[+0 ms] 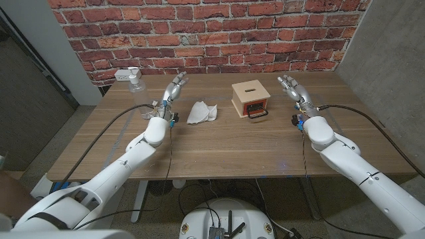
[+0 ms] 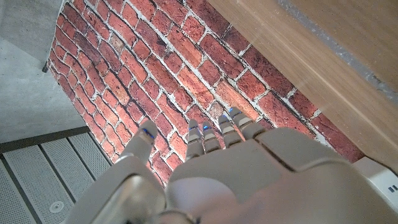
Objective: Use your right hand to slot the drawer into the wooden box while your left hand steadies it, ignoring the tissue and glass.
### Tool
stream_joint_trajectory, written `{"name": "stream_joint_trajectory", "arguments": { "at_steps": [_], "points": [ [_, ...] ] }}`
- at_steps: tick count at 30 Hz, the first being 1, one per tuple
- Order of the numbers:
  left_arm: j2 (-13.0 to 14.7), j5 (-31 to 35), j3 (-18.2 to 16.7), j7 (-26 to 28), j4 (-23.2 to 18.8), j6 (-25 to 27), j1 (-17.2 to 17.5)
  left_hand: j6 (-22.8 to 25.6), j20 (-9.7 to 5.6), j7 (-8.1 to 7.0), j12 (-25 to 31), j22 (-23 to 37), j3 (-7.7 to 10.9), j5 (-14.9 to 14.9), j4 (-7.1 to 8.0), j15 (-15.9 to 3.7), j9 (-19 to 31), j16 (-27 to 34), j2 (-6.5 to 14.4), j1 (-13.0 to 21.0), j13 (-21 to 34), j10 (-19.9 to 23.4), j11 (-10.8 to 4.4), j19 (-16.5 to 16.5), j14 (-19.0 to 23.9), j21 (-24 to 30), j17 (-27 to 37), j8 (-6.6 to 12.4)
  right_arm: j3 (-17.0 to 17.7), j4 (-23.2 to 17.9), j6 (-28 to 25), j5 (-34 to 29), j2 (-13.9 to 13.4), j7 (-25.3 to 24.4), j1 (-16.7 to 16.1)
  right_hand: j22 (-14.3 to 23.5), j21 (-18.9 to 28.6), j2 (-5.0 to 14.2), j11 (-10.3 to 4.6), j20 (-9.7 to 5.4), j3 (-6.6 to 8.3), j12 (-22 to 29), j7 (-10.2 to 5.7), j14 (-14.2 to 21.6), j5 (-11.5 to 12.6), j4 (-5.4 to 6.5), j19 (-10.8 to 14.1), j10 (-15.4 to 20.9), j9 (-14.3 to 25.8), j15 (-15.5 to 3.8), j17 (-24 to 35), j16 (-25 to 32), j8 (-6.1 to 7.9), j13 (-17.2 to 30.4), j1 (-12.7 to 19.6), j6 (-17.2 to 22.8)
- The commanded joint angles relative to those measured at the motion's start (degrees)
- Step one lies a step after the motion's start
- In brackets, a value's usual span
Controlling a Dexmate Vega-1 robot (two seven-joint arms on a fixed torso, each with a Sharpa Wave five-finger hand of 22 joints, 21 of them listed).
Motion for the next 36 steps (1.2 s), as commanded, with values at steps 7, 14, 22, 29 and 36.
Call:
{"name": "stream_joint_trajectory", "arguments": {
  "at_steps": [7,14,22,29,36],
  "points": [
    [-1.83,-13.81,-2.28,-10.99,2.82,-1.38,0.43,-5.67,-5.78,0.56,-0.13,0.06,-1.56,0.23,1.32,0.6,-0.17,-0.34,2.4,-2.55,0.05,-3.03,0.56,-6.21,-3.61,-0.59,0.41,0.07,0.59,9.84,14.68,13.35,4.42,6.18,1.7,0.32,-0.17,0.22,0.42,-1.49,-2.22,-0.38,1.7,-2.61,1.27,3.63,-5.81,-1.08,-0.03,-0.31,-0.35,-0.53,-0.56,-0.14,-6.86,-2.01],
    [-2.65,-17.41,-2.56,-14.71,4.34,-1.53,0.05,-8.86,-5.9,1.91,-0.41,0.1,-3.19,0.36,3.64,1.16,-0.29,-0.46,1.92,-3.84,-0.02,-6.54,1.73,-9.82,-7.63,-0.28,0.53,0.17,0.51,12.11,16.7,18.26,5.04,10.52,2.49,0.34,0.01,0.12,1.27,-1.12,-3.59,-0.79,3.21,-4.61,2.04,4.78,-9.03,-3.37,-0.11,0.7,-0.76,-0.82,-0.9,-0.28,-10.64,-4.8],
    [-3.16,-21.14,-3.18,-17.18,4.15,-0.17,0.66,-14.52,-7.1,3.47,-0.49,0.1,-5.06,0.62,6.21,1.54,-0.41,-0.59,1.65,-3.86,-0.01,-11.59,2.33,-13.08,-13.61,-0.2,0.51,-0.02,0.62,14.94,19.19,23.12,6.34,14.51,2.84,0.33,0.17,-0.05,2.24,-1.18,-4.47,-0.88,6.09,-6.78,2.65,5.0,-10.97,-5.32,-0.14,1.82,-1.14,-1.05,-0.9,-0.37,-13.15,-6.82],
    [-3.4,-24.68,-3.94,-19.32,3.61,1.54,1.36,-17.56,-7.17,4.46,-0.32,0.11,-6.31,0.77,8.08,2.63,-0.44,-0.32,1.82,-3.9,-0.01,-14.45,3.53,-16.54,-16.74,-0.33,0.52,0.12,0.4,15.19,18.3,25.65,6.33,15.99,2.79,0.34,0.11,-0.05,3.38,-1.42,-4.9,-0.9,8.2,-8.06,3.06,5.05,-12.42,-6.56,-0.18,2.11,-1.36,-1.11,-1.01,-0.42,-14.47,-8.4],
    [-3.79,-28.66,-4.44,-24.09,5.27,2.76,0.69,-16.9,-7.34,6.22,0.23,0.12,-6.92,0.66,9.19,3.34,-0.47,0.14,2.28,-4.0,-0.03,-13.9,5.07,-16.81,-16.26,0.07,0.51,0.62,0.07,18.13,19.26,28.57,7.7,19.34,3.97,0.35,0.16,-0.15,4.62,-1.51,-5.54,-1.05,10.11,-9.54,3.51,5.2,-13.87,-8.6,-0.21,3.32,-1.54,-1.17,-0.94,-0.46,-15.9,-9.6]
  ]
}}
